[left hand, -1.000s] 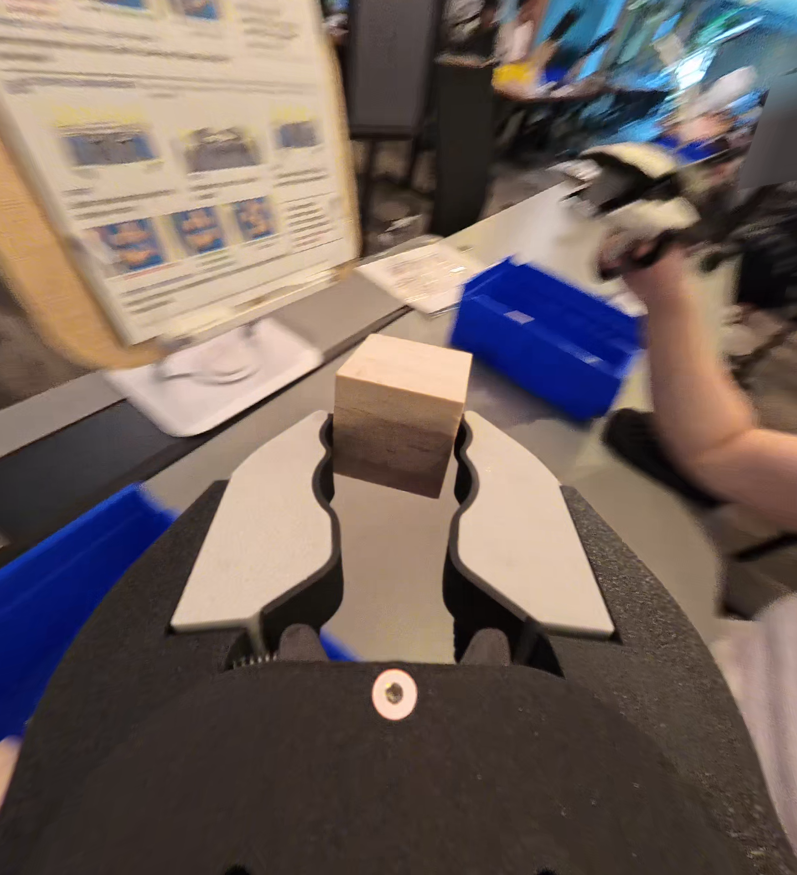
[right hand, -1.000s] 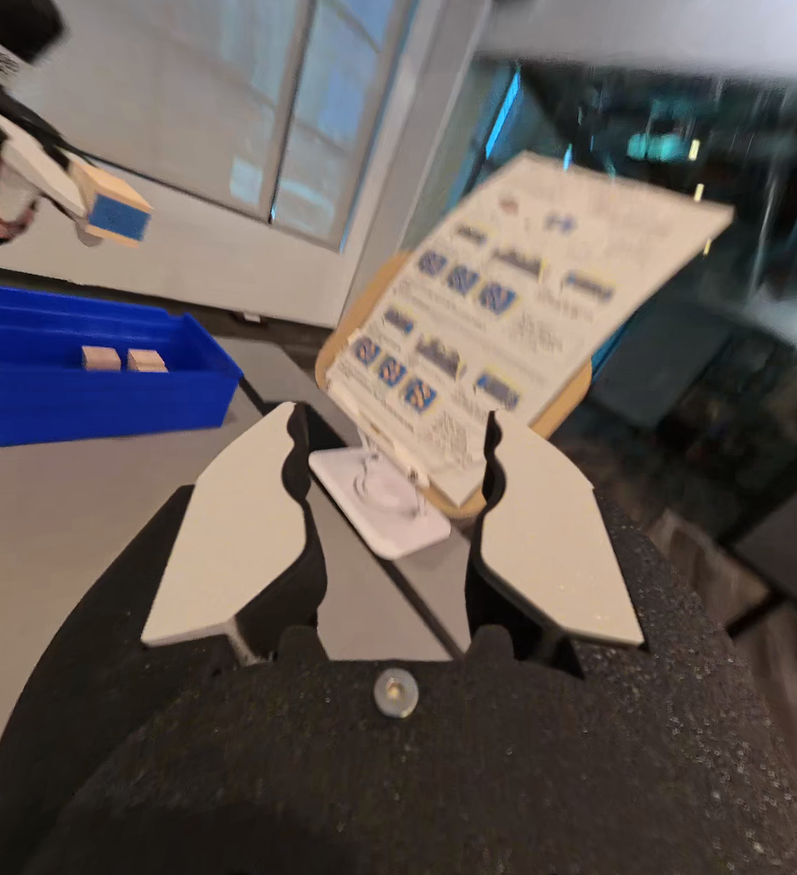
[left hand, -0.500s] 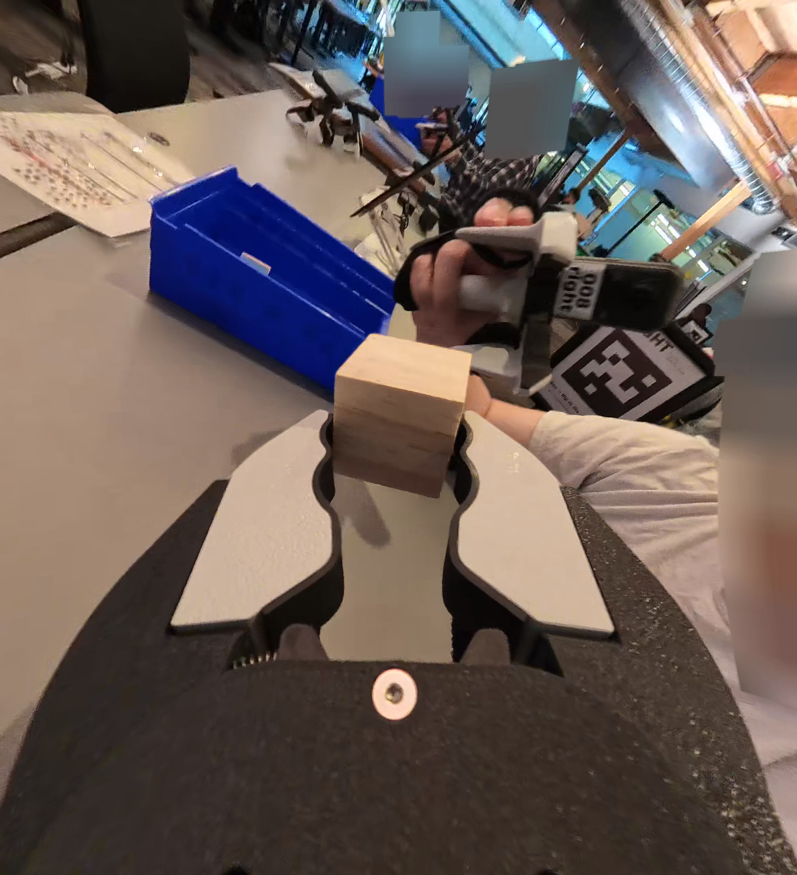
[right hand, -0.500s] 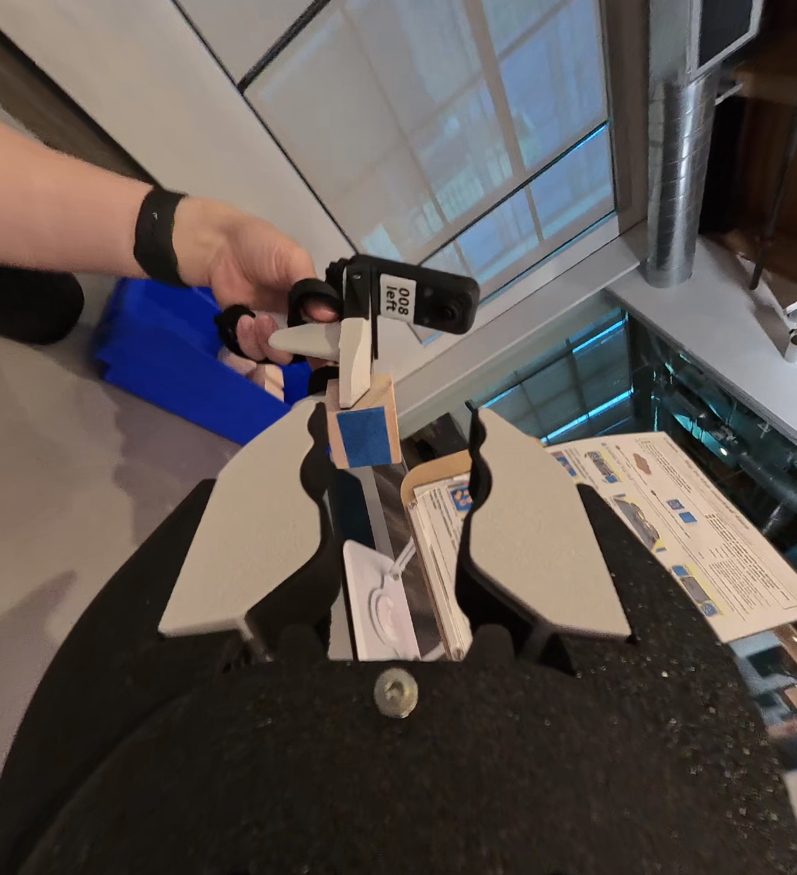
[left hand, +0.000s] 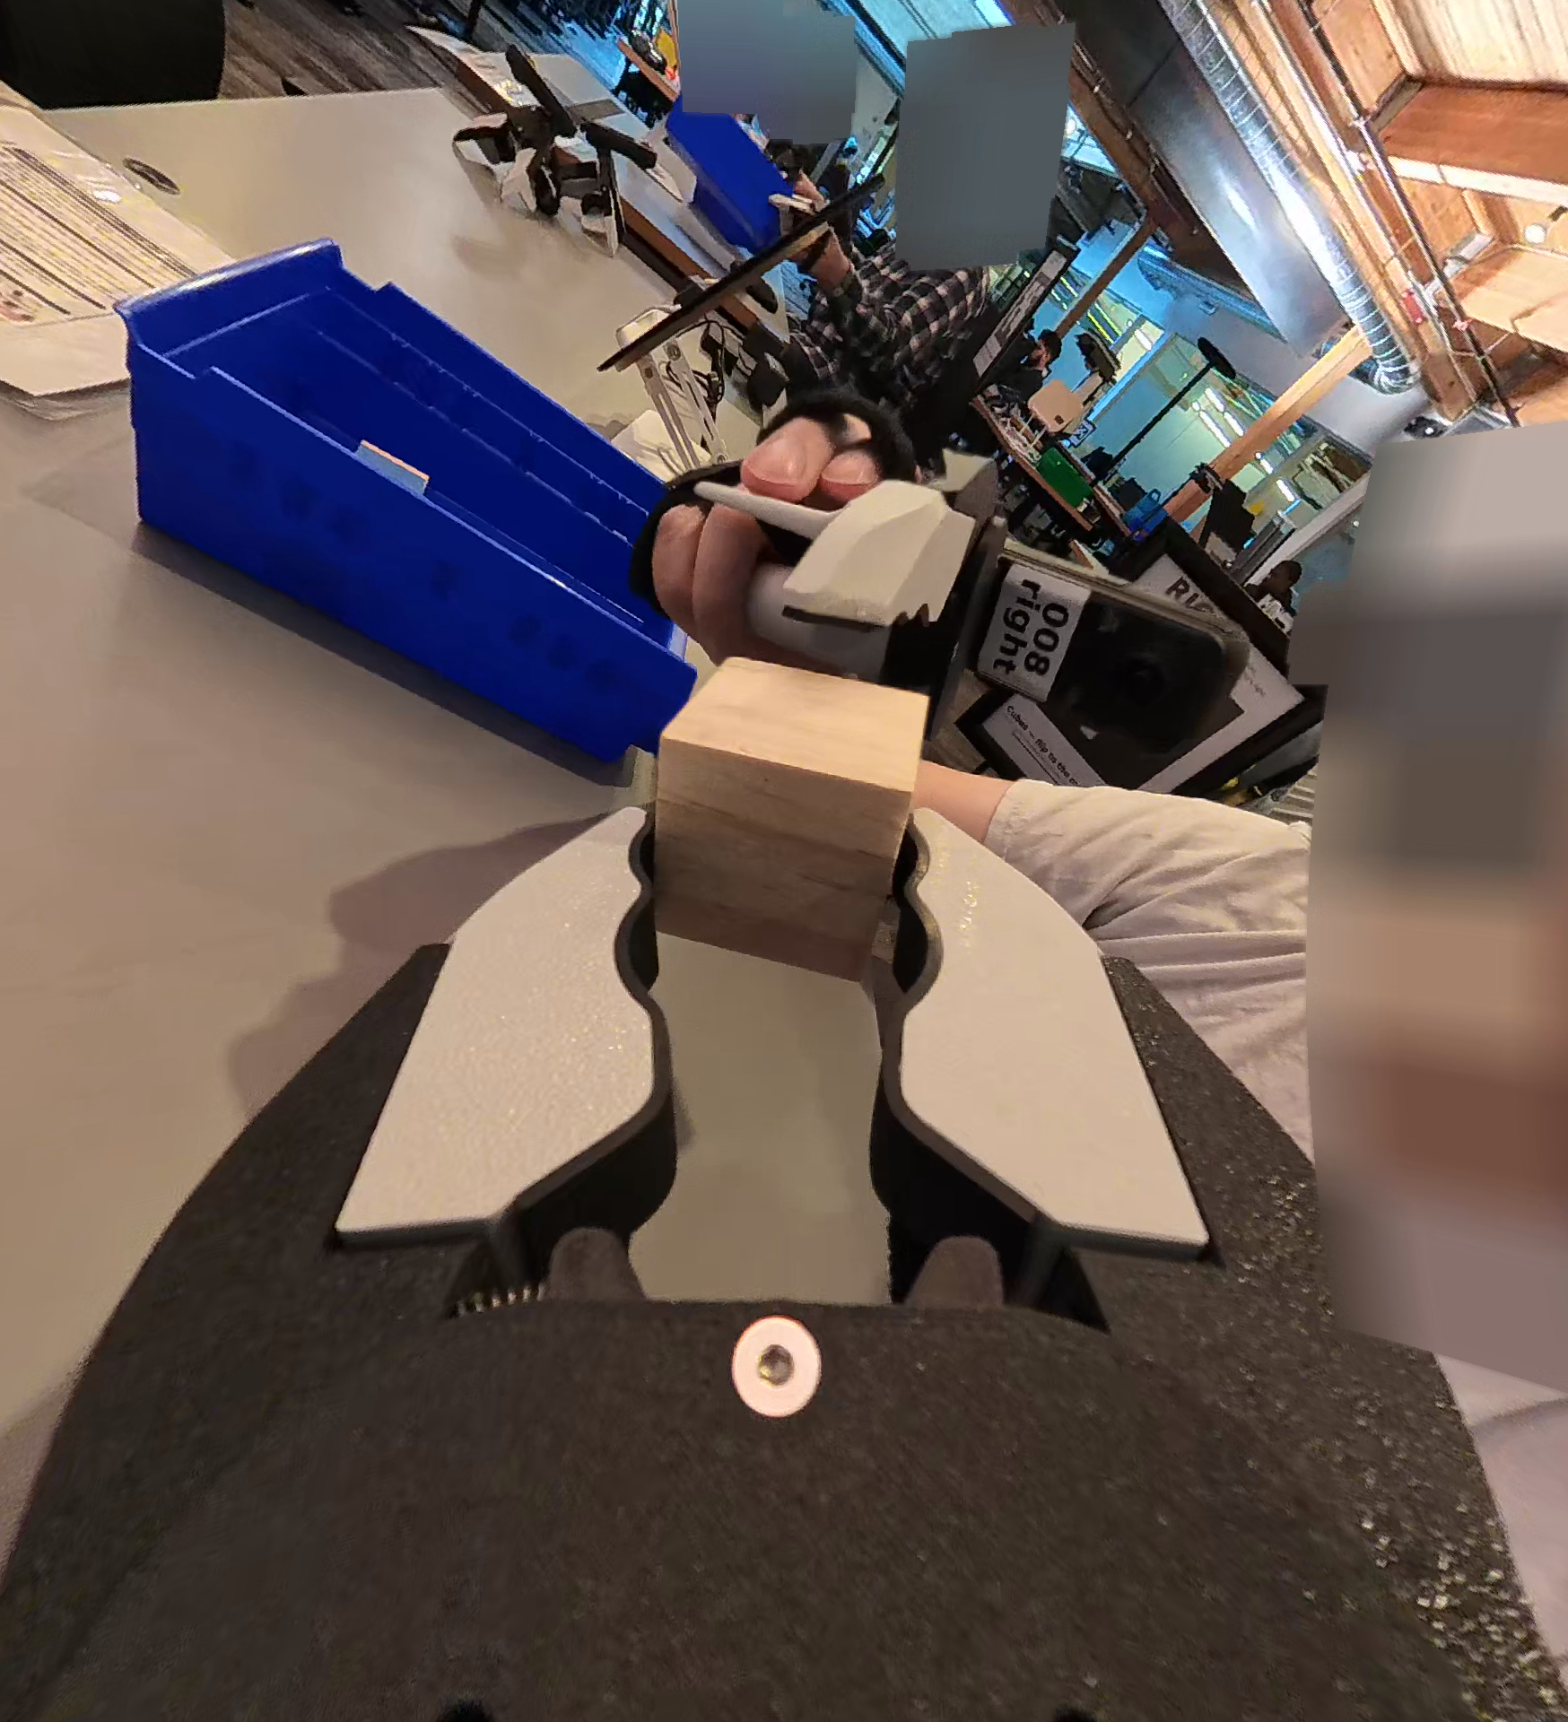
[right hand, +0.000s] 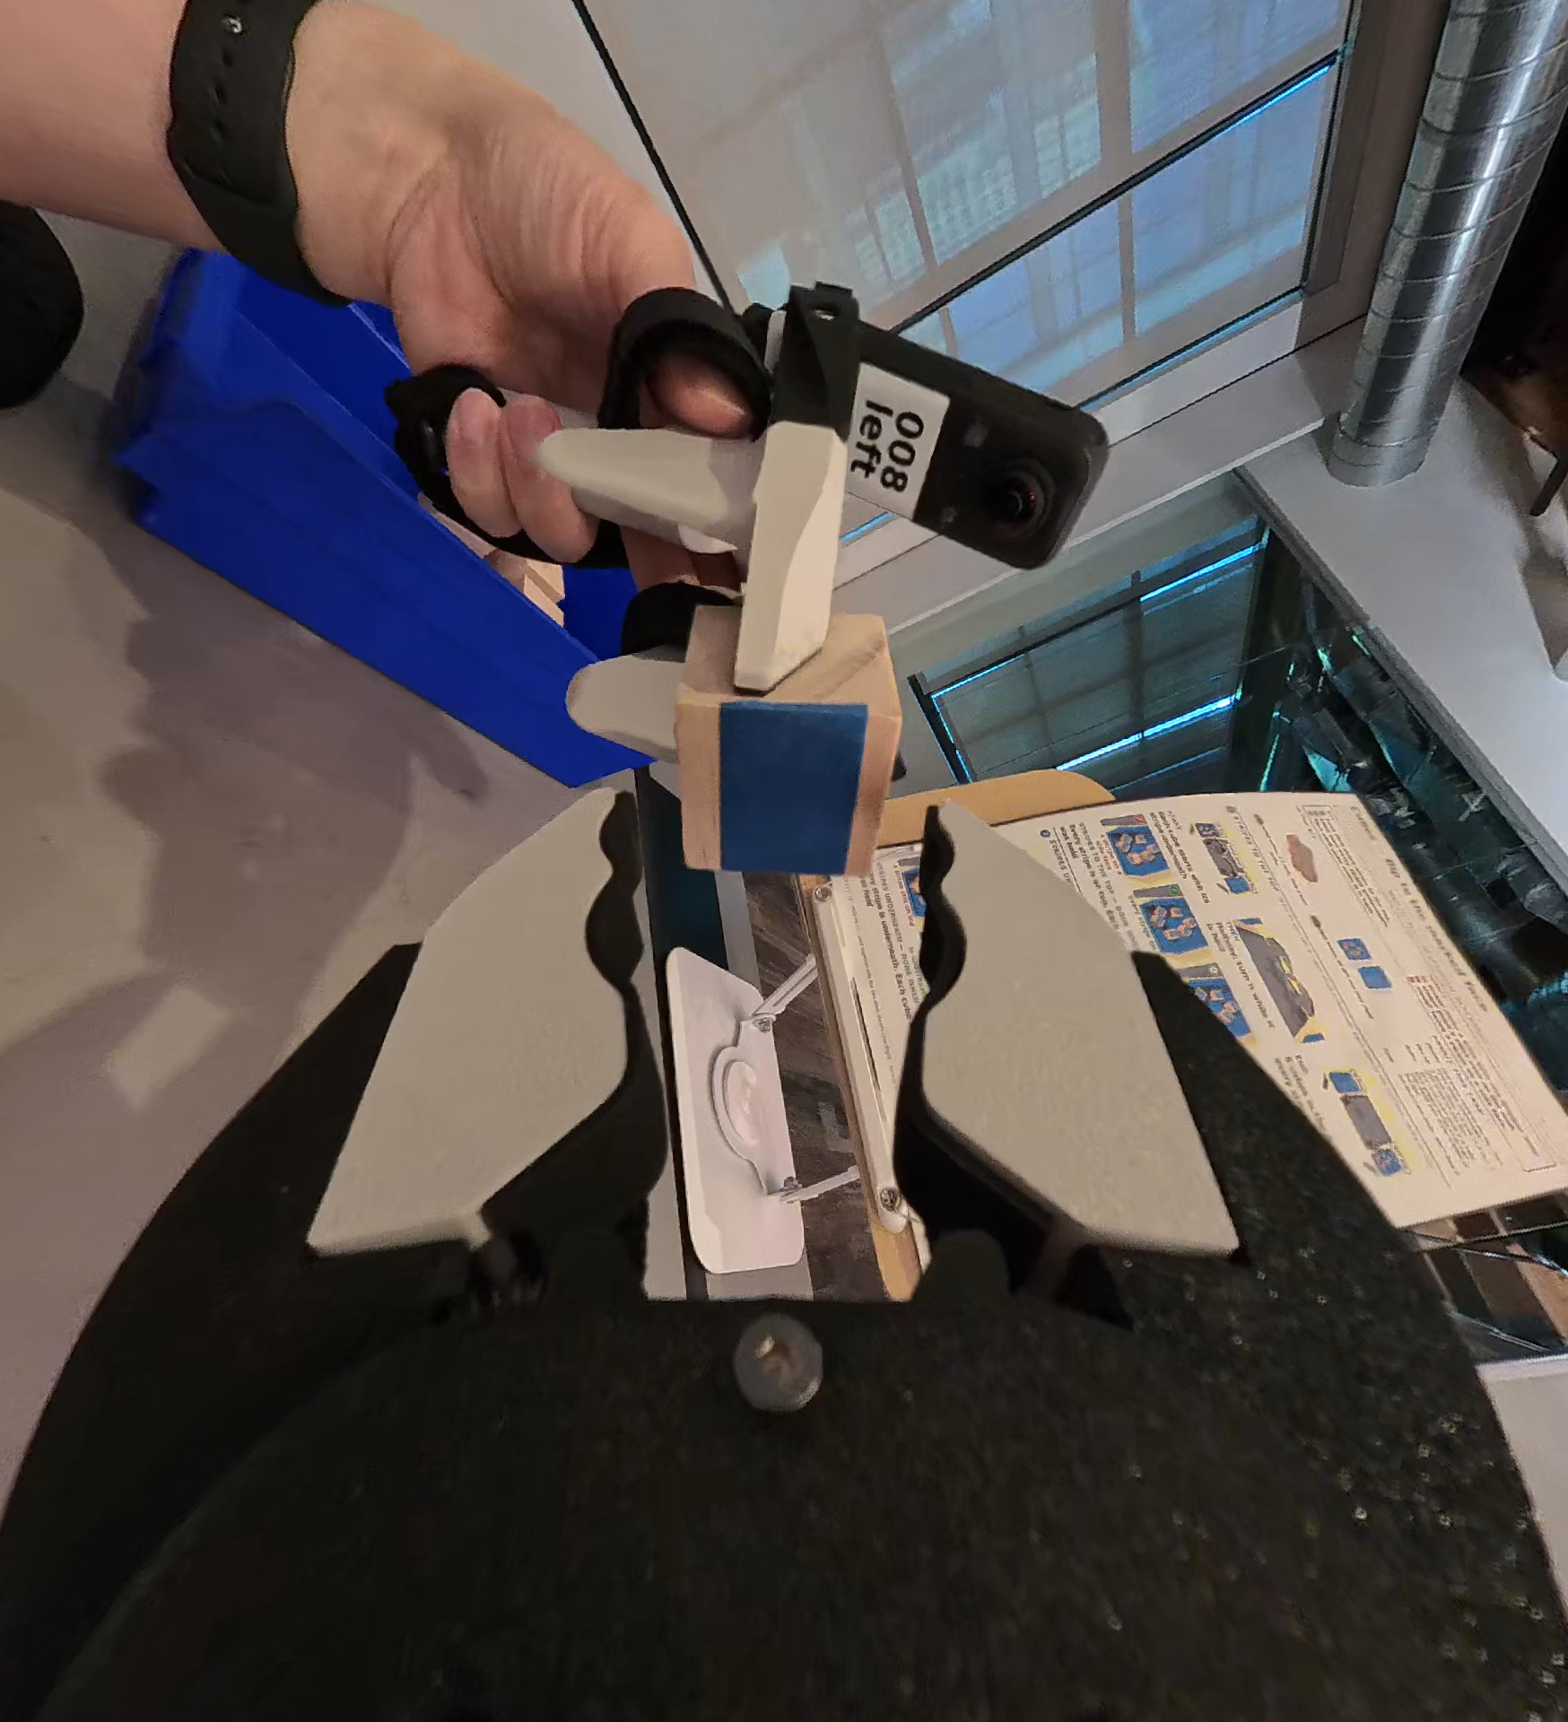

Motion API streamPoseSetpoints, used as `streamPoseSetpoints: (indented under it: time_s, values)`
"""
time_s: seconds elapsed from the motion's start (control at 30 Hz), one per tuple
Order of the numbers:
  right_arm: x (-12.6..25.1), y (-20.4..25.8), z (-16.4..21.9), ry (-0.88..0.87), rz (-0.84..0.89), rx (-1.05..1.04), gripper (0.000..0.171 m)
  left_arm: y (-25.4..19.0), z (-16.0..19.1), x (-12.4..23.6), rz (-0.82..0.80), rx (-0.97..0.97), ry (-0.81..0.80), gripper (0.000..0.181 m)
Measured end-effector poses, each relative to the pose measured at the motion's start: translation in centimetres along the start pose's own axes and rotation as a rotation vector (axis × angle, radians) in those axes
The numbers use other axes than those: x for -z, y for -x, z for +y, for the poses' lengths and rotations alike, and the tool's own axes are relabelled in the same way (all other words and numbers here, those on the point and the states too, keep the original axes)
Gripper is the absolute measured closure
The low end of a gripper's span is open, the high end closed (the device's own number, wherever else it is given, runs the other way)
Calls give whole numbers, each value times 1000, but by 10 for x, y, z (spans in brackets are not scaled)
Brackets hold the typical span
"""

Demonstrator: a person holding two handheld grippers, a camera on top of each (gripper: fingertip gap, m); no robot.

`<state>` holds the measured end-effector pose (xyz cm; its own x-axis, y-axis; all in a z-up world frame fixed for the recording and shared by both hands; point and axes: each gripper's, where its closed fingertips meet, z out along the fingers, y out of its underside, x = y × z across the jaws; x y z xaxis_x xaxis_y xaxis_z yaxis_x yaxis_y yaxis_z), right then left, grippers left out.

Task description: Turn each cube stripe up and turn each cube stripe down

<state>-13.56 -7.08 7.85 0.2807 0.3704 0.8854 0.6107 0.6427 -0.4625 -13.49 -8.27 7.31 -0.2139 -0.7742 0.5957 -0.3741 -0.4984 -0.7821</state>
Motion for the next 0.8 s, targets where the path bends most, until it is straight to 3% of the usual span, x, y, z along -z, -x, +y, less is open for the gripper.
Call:
streamPoseSetpoints:
  time_s: [0.57,0.67,0.8]
  values:
    - [-4,9,-5,-25,-49,-39,126,0,10,-9,27,-16,60,133]
    - [-1,5,-5,-28,-45,-57,126,-2,7,-7,32,-35,44,118]
    - [6,-8,2,6,-21,-59,126,-6,-2,6,22,-71,2,114]
